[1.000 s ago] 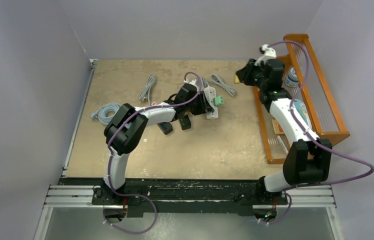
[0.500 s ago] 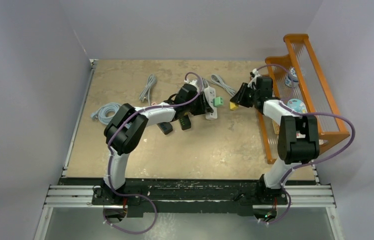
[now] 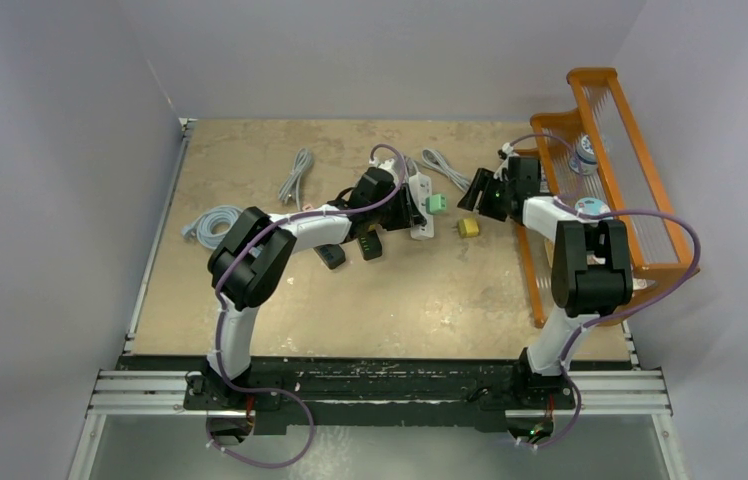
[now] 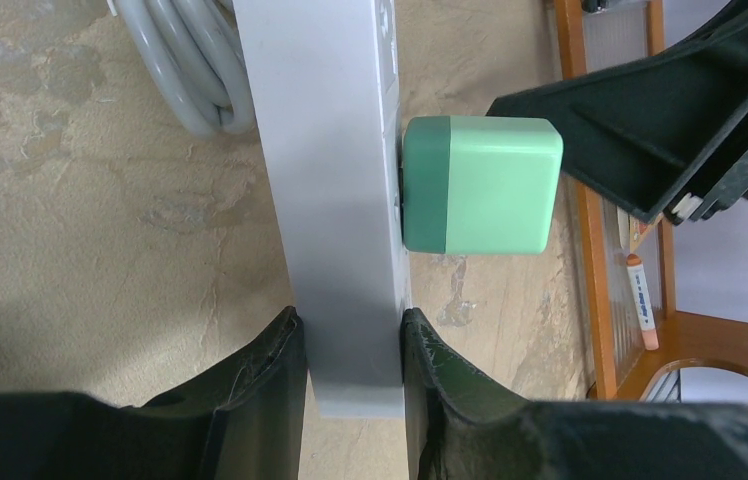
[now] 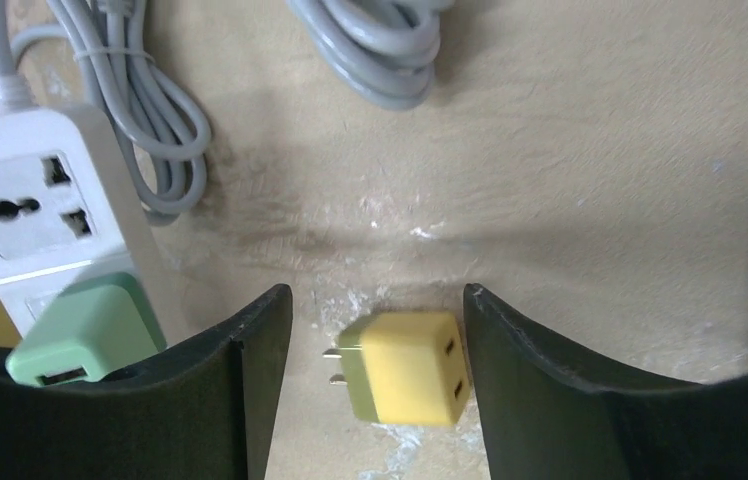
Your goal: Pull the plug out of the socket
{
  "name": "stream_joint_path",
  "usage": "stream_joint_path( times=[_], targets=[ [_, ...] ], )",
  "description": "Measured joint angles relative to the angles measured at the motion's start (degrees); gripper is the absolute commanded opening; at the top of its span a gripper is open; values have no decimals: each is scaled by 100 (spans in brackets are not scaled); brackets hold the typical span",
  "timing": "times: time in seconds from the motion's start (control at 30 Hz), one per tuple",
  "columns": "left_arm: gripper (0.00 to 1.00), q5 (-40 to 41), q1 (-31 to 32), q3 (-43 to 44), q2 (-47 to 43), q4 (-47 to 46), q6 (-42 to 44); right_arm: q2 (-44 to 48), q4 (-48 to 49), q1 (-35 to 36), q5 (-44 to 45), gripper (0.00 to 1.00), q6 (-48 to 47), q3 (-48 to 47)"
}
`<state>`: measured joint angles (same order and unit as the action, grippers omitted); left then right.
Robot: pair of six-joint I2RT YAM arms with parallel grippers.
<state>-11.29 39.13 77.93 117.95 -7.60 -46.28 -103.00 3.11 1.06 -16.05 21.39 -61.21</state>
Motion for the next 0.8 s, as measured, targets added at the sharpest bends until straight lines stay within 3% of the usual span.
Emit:
stream_joint_path(
  times=[0.27,0.5,0.8],
  targets=[
    [0,-2,0,-2,0,0,4,280,234,0,223,66,-90,-164],
    [0,-2,0,-2,0,0,37,1075,1154,149,-581,66,-199,149],
    [0,-2,0,-2,0,0,37,514,1104,964,-964,63,-553,-26]
  ],
)
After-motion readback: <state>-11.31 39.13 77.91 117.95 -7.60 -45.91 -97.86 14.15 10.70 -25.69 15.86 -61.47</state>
